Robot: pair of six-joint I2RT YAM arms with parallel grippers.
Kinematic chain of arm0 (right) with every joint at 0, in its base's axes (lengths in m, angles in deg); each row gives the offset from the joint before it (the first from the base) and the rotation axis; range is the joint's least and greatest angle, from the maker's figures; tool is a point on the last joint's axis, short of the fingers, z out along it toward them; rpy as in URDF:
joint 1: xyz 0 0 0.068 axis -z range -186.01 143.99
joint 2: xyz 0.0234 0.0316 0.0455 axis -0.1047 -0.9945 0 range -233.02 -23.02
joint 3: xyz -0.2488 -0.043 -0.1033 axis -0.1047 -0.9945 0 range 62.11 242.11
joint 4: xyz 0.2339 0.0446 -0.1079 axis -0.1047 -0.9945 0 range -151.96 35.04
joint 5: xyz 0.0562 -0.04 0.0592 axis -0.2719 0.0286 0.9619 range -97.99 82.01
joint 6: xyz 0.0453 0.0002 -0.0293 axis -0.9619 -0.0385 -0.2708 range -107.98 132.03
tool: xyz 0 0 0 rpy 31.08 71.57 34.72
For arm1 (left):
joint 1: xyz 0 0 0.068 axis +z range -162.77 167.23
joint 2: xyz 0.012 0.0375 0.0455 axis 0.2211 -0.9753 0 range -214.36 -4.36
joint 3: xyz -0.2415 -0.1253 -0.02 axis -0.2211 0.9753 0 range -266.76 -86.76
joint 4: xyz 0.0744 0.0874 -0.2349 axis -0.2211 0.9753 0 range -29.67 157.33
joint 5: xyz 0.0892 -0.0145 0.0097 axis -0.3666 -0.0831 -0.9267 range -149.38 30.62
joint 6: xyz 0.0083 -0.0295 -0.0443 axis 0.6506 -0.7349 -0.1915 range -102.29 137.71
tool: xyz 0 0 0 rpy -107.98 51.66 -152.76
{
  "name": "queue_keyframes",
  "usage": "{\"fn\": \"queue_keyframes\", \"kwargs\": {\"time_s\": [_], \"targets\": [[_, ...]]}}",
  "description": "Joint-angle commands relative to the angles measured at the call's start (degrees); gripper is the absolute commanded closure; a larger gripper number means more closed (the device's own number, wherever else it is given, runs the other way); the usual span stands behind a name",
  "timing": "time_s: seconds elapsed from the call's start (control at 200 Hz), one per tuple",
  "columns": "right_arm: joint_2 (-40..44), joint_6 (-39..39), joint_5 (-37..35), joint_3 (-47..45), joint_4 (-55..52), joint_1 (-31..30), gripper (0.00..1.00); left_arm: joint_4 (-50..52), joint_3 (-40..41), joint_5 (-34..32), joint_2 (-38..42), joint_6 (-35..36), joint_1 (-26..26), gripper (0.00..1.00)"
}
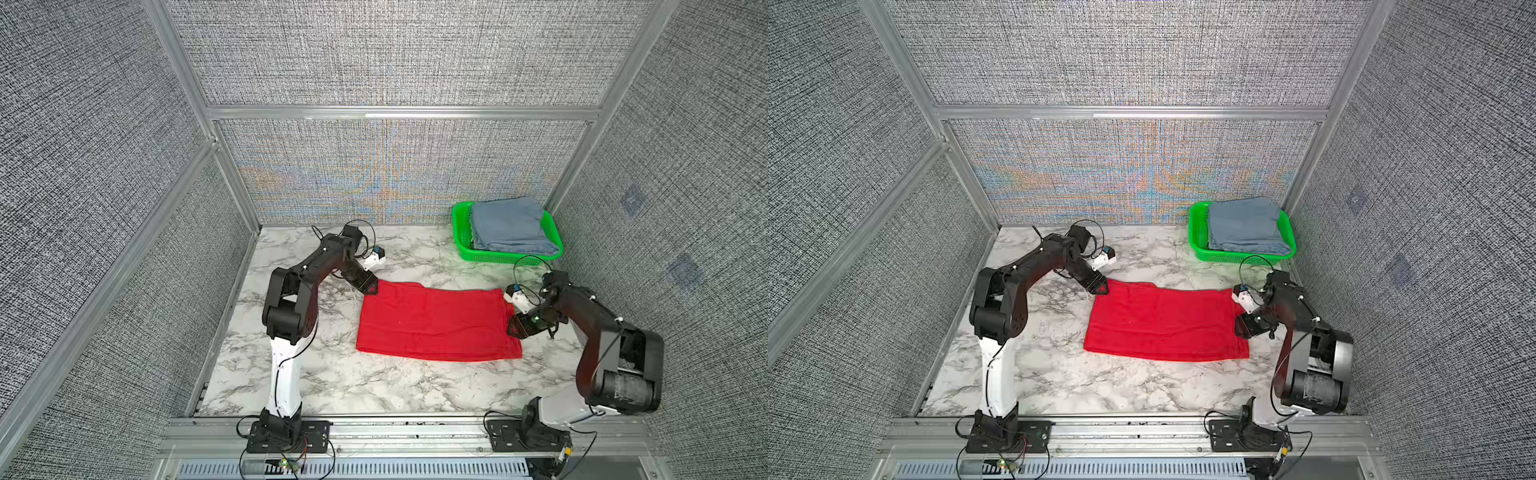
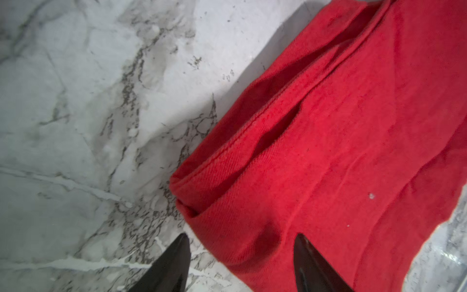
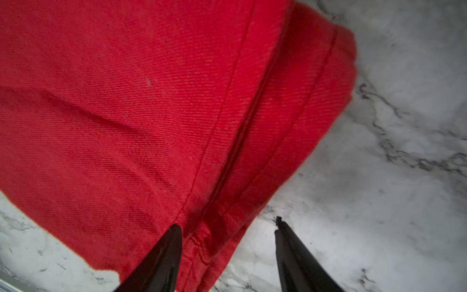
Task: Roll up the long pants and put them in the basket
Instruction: Adjust the long pant at the center of the board.
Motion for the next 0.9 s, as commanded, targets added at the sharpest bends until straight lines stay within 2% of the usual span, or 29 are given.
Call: {"fn": "queue_keyframes", "kwargs": {"time_s": [0.0,0.125,0.17,0.28,0.42,0.58,0.771,0.891], "targets": [[-2.12,1.88,3.19,0.79,-1.18,-0.07,0.37,3.59,-0.72,4.39,-1.14,1.5,0.08,0.34],[-5.01,2.02,2.68,1.24,-0.84,-0.06,0.37,3.69,-0.26,3.95,-2.05,1.69,0.06,0.35],[-5.65,1.95,2.51,1.24,-0.37,-0.06,0.37,3.45,0.0,3.81,-2.16,1.61,0.08,0.39],[-7.3,1.71,2.37,1.69,0.7,0.02,0.42,3.36,0.28,3.37,-2.19,1.53,0.08,0.63],[-10.44,1.31,1.66,3.48,1.43,0.0,0.69,2.67,1.52,1.77,-1.31,0.95,0.17,0.97],[-14.87,1.22,1.46,8.68,1.07,-0.23,0.89,0.24,7.02,1.31,2.25,0.84,1.9,0.98],[-21.62,2.01,-0.53,19.08,-2.03,-3.69,0.91,-0.99,14.26,2.89,7.58,2.01,5.8,0.98],[-26.62,2.54,-1.79,25.88,-3.36,-7.62,0.91,-0.99,19.22,1.91,11.09,4.36,6.14,0.97]]}}
